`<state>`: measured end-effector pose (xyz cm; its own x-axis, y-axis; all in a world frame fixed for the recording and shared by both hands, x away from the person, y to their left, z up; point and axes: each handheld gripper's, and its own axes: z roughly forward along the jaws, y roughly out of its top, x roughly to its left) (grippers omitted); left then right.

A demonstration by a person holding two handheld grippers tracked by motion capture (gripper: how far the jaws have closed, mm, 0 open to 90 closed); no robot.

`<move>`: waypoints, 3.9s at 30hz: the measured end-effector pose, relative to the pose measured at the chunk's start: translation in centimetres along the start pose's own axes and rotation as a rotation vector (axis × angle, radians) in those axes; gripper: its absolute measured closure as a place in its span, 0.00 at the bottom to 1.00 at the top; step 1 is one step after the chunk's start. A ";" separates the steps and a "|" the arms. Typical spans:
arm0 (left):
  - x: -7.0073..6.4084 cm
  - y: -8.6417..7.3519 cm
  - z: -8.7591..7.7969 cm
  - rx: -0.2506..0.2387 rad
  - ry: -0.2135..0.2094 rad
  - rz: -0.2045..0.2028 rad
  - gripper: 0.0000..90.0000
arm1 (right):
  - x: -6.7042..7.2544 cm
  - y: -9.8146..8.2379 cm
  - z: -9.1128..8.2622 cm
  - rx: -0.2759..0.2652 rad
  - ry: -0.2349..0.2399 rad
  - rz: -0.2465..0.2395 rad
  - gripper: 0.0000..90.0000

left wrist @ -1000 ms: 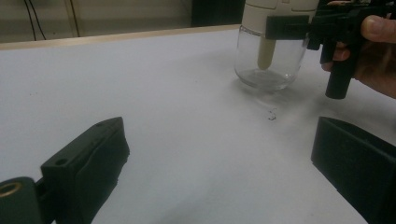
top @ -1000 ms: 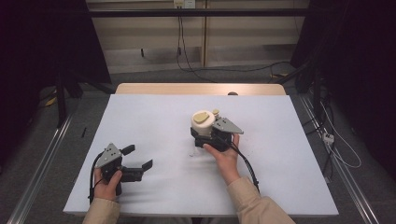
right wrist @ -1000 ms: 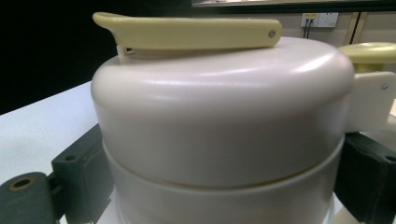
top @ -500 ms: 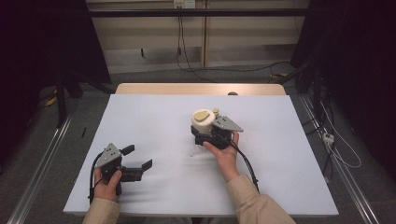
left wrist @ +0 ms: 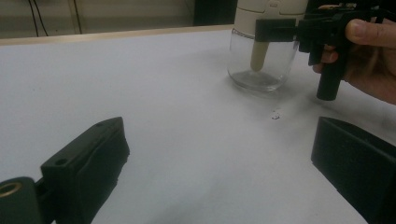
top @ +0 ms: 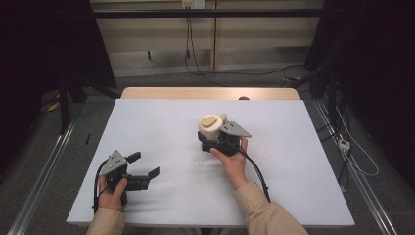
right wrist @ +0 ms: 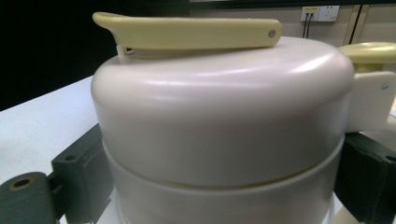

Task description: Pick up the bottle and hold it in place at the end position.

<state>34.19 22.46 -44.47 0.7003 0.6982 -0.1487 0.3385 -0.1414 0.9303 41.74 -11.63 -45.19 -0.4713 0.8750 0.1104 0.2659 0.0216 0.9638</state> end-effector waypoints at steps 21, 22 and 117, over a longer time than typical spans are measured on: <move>0.0 -0.1 0.0 -0.001 0.003 -0.002 0.04 | -0.2 0.1 0.6 -0.005 -0.004 0.006 0.08; 0.0 -0.1 0.0 -0.001 0.004 -0.002 0.04 | -0.2 0.1 0.7 -0.005 -0.004 0.008 0.08; 0.0 -0.1 -0.3 -0.004 0.009 -0.001 0.04 | -0.2 0.2 0.7 0.103 0.034 -0.030 0.06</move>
<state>33.99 22.70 -44.49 0.6944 0.7045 -0.1467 0.3370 -0.1382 0.9313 42.49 -11.46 -45.20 -0.5080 0.8564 0.0919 0.3351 0.0983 0.9370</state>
